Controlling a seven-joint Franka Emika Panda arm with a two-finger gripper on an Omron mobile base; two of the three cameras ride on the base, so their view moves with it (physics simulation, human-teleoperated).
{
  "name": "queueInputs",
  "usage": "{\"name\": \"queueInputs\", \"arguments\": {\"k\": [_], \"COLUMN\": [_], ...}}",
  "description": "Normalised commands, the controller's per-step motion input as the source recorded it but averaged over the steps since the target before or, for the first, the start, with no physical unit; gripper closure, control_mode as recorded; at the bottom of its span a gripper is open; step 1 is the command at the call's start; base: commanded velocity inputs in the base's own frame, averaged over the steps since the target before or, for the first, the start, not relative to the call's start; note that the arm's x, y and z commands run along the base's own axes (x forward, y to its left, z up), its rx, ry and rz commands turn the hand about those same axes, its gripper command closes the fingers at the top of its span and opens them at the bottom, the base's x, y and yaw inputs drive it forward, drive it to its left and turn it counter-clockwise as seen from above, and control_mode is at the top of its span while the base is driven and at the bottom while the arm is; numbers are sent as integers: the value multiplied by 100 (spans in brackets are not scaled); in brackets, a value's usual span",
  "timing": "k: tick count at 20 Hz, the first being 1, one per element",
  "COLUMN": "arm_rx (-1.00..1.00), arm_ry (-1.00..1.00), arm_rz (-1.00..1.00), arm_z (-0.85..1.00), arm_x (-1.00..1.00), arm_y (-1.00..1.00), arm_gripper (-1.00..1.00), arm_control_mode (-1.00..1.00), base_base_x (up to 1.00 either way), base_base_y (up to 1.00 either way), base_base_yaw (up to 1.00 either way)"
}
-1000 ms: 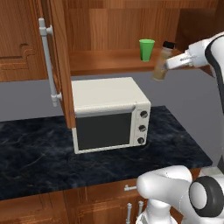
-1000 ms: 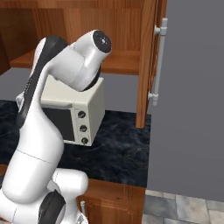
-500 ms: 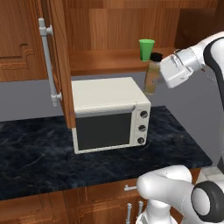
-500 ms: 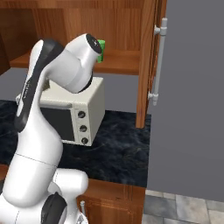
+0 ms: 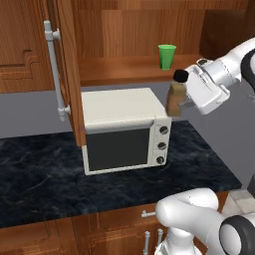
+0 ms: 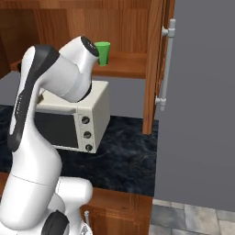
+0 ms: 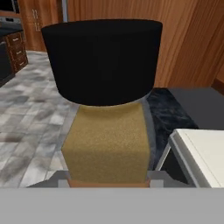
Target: Take the cinnamon bottle from the cabinet and place it on the dining table, next to the plate with the cupcake. Then take the chocolate from the dining counter and place it on the cupcake plate.
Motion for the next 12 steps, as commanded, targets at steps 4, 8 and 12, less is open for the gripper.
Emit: {"name": "queueInputs", "arguments": {"k": [4,8,12], "arm_rx": [9,0,0], "arm_ry": [-4,0,0], "arm_rz": [0,0,0], "arm_z": [0,0,0], "arm_x": [-10,0,0], "arm_y": [0,0,0], "arm_gripper": [100,100,100], "arm_control_mode": [-100,-100,-100], "base_base_x": [0,0,0], "base_base_y": [0,0,0], "base_base_yaw": [0,0,0]}}
